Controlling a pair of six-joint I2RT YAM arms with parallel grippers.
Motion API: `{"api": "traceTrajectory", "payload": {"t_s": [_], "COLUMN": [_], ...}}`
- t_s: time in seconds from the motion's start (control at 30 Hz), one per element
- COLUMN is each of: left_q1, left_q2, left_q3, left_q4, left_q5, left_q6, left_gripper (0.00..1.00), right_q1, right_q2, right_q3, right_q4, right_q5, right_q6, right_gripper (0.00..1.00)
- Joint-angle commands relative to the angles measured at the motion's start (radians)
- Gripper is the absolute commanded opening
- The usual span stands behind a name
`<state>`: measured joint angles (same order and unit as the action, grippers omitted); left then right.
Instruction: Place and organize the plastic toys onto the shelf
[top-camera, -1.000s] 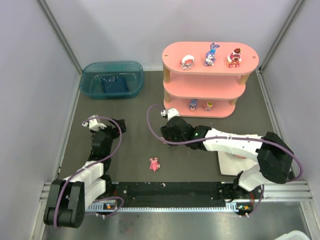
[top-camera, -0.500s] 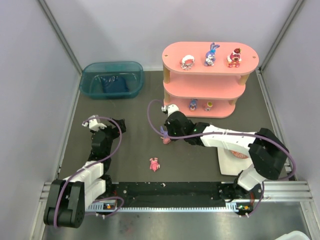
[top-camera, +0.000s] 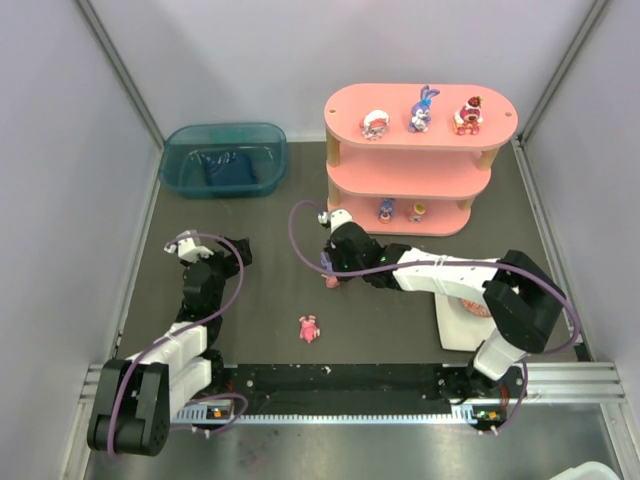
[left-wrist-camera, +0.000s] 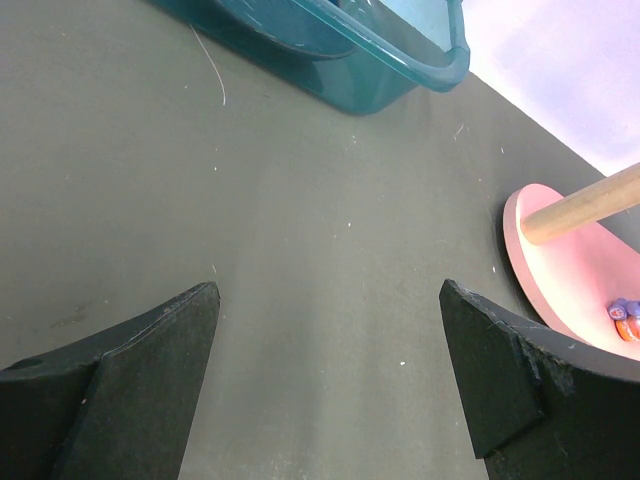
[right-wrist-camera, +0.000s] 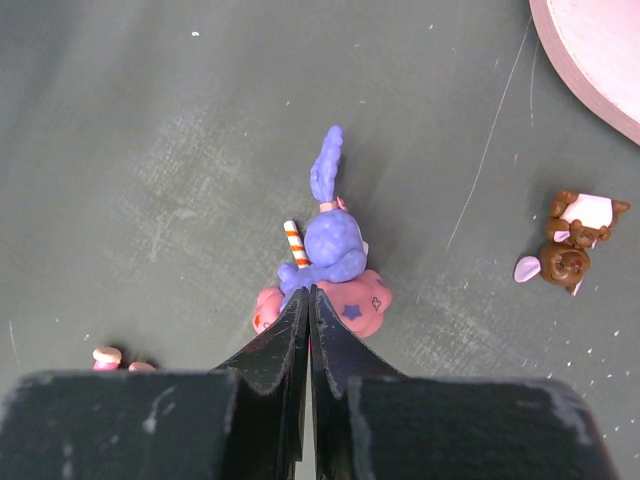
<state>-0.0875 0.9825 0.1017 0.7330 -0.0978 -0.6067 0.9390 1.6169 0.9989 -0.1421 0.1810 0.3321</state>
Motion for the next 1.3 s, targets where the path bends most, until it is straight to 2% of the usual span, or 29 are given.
{"api": "traceTrajectory", "payload": {"t_s": [0.0, 0.43, 0.93, 1.27], "left_q1": [0.002, 0.002, 0.002, 0.002], "left_q2": [-0.005, -0.001, 0.007, 0.004], "left_q3": [0.016, 0.018, 0.02, 0.018], "left_q4": [0.046, 0.046, 0.051, 0.051], "left_q5": [-0.003, -0.002, 0.0, 0.0], "left_q6": [0.007, 0.005, 0.002, 0.002], "left_gripper": [0.97, 0.97, 0.97, 0.97], "right_q1": [-0.006, -0.006, -0.003, 0.001], "right_q2": [0.018, 0.009, -0.129, -0.205], "right_q3": [0.044, -0.012, -0.196, -0.23], "right_q4": [0.045, 0.041, 0.029, -0.01], "right_q5": [-0.003, -0.032, -0.048, -0.045], "right_q6": [-0.015, -0.01, 0.05, 0.054], "right_gripper": [0.0, 0.0, 0.0, 0.0]}}
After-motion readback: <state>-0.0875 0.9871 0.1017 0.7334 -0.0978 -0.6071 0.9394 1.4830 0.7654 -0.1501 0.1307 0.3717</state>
